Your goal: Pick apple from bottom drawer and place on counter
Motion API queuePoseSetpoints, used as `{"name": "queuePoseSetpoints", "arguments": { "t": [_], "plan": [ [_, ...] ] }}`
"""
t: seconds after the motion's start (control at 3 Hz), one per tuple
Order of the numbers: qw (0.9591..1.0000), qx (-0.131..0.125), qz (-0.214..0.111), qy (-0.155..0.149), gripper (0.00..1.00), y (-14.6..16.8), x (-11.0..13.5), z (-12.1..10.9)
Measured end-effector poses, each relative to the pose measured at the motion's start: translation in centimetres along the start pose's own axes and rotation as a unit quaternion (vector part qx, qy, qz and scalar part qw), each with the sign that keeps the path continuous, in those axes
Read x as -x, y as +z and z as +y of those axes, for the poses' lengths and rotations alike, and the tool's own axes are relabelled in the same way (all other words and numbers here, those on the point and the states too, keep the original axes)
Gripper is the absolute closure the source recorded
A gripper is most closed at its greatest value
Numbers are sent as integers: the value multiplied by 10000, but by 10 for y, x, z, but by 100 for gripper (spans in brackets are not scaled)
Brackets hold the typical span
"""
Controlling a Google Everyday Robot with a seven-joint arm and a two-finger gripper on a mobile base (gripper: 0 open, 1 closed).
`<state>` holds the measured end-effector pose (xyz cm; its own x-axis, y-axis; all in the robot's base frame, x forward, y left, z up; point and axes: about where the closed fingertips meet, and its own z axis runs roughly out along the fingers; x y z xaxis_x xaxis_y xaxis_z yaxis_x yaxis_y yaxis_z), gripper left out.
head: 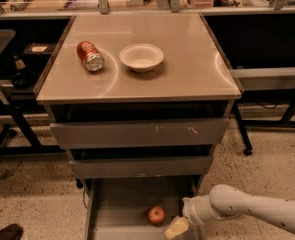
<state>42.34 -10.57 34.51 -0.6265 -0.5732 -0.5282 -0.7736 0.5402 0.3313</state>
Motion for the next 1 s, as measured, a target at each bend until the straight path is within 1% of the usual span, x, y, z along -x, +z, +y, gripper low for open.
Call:
{"name": "queuePoseSetpoints", "arguments": {
  "t": [0.33,0.67,1.0],
  "plan": [
    [9997,198,-41,132,0,27,-1,-9],
    [9997,205,-55,150,0,29,-1,-11],
    [9993,214,-153,248,0,43,-10,-15]
  ]
}}
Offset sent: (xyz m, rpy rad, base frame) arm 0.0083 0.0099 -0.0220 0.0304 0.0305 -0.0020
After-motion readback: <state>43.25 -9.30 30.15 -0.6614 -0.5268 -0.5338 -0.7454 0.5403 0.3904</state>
